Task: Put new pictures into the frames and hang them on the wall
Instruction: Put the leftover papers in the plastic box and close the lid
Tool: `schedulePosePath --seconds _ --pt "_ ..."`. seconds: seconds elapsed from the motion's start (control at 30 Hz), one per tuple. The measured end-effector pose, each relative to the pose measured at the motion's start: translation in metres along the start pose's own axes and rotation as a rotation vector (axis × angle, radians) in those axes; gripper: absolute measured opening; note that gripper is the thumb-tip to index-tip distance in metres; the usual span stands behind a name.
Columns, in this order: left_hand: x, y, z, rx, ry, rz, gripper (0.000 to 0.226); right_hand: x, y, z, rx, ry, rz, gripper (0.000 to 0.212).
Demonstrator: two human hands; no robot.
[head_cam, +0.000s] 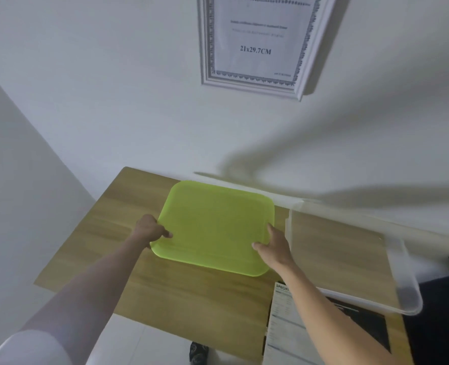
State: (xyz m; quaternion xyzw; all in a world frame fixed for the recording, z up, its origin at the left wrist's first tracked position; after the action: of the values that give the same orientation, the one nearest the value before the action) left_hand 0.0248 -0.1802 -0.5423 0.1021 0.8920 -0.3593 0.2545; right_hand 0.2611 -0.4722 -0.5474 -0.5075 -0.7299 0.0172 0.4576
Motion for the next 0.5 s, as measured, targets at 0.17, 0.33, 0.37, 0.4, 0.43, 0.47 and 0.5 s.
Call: schedulePosePath --seconds 0.17,0.33,0.37,0.4,0.43,0.47,0.5 --pt "0.013 0.03 0.006 0.015 0.093 0.004 0.05 -0.011 0.012 0.037 0.014 0.006 0.136 0.097" --pt "0.015 0.051 0.023 0.036 0.153 0.009 0.054 -0.024 0.026 0.039 -0.001 -0.038 0.193 0.11" --pt "0.015 0.052 0.025 0.031 0.156 0.01 0.054 -0.026 0.027 0.04 -0.005 -0.043 0.196 0.111" --pt "0.014 0.052 0.026 0.018 0.162 0.013 0.054 -0.029 0.029 0.041 -0.007 -0.047 0.198 0.11" --pt "0.013 0.052 0.026 0.002 0.166 0.019 0.054 -0.03 0.03 0.042 -0.012 -0.056 0.197 0.109" --pt "0.012 0.053 0.027 -0.013 0.173 0.026 0.053 -0.031 0.031 0.043 -0.019 -0.074 0.196 0.108" --pt "0.011 0.054 0.027 -0.03 0.181 0.034 0.052 -0.031 0.033 0.045 -0.026 -0.098 0.195 0.106"
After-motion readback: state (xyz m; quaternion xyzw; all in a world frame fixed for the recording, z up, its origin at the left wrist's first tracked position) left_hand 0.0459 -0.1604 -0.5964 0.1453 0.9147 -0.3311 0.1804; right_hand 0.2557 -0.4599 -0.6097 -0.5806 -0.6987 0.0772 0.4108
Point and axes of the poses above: each hand's wrist, its own y-axis towards the middle knuckle, its own z-axis out of the palm, x = y × z, the point moved 10 cm from there along y, towards the middle knuckle, and after that the axes turned 3 degrees about z, right-handed, at the moved point
